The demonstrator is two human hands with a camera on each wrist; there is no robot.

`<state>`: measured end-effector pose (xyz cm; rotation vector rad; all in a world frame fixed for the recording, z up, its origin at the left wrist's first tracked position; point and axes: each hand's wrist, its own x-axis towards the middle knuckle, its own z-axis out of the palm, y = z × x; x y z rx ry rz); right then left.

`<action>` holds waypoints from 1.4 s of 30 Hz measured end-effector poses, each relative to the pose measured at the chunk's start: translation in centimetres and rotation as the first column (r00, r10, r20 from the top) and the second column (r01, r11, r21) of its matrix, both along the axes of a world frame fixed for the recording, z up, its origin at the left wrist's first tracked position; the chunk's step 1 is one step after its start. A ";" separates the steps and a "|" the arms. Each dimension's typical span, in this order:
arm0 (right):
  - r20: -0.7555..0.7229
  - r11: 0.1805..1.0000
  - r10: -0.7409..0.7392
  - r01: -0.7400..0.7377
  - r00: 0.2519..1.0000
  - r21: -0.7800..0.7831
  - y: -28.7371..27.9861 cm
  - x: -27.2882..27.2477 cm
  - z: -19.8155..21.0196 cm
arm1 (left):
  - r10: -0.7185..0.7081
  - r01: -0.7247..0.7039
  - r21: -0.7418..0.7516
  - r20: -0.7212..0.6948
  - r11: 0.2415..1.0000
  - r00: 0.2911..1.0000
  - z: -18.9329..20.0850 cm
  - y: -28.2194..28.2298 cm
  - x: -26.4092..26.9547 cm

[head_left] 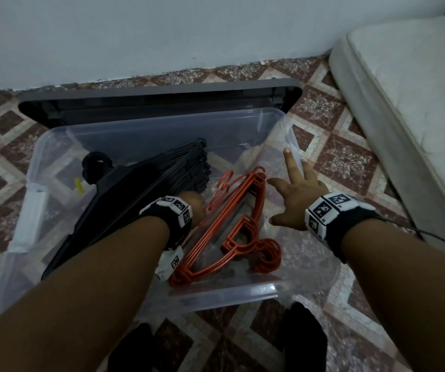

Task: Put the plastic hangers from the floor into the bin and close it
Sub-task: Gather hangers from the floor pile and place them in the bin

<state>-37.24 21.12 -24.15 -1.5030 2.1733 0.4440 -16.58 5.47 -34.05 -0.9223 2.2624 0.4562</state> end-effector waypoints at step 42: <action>-0.016 0.985 0.169 -0.170 0.985 -0.034 -5.6 5.7 -0.5 | 0.092 -0.084 0.168 -0.037 0.982 0.995 -1.0 3.1 -0.3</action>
